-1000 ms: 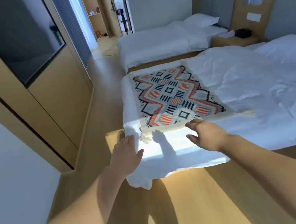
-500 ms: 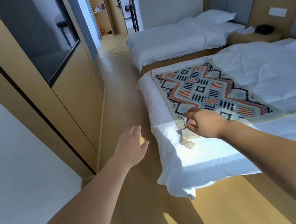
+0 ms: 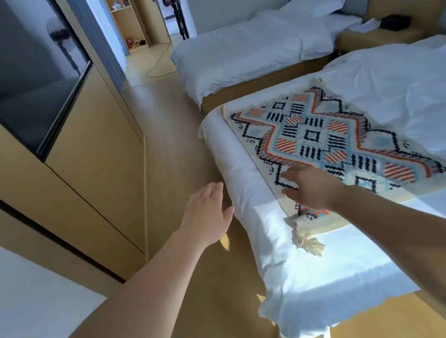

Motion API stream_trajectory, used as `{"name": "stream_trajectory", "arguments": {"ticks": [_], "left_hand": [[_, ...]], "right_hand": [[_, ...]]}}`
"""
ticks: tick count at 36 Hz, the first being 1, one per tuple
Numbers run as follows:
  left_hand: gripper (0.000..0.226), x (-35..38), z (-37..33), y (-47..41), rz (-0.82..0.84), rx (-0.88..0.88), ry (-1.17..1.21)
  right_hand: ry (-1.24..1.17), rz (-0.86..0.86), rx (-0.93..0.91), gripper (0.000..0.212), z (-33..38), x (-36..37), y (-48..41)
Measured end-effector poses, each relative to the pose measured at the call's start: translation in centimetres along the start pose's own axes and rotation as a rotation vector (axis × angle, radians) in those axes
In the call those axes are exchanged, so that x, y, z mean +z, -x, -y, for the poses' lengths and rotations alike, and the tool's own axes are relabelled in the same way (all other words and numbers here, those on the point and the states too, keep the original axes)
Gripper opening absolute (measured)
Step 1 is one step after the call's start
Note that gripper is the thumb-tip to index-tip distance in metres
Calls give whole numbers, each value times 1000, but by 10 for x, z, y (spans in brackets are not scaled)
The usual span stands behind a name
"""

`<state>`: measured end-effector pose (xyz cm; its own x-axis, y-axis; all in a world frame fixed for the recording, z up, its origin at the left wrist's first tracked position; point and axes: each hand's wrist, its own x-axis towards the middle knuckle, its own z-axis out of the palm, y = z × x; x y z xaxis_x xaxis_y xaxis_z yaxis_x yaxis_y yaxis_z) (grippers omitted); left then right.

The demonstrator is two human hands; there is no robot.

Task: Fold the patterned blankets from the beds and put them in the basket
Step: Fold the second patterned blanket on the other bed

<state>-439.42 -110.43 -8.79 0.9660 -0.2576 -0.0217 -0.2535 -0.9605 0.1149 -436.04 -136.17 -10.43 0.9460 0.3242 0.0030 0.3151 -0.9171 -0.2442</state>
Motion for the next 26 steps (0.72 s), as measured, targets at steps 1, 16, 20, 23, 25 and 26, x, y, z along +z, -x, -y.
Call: {"name": "stream_trajectory", "arguments": {"ticks": [1, 16, 20, 23, 25, 26], "left_hand": [[63, -1, 3, -16, 9, 6, -1], [63, -15, 36, -224, 44, 139, 5], [63, -8, 33, -275, 82, 238, 13], [63, -1, 30, -316, 100, 340, 20], [63, 5, 30, -346, 102, 407, 27], [64, 8, 30, -361, 107, 436, 29]], "right_hand": [[-6, -4, 20, 41, -6, 0, -15], [-46, -18, 220, 47, -82, -24, -150], [-50, -18, 327, 47, -103, -24, -167], [-49, -21, 423, 47, -115, -22, -180], [-41, -24, 492, 46, -120, -20, -190], [-41, -20, 528, 46, -122, -18, -196]]}}
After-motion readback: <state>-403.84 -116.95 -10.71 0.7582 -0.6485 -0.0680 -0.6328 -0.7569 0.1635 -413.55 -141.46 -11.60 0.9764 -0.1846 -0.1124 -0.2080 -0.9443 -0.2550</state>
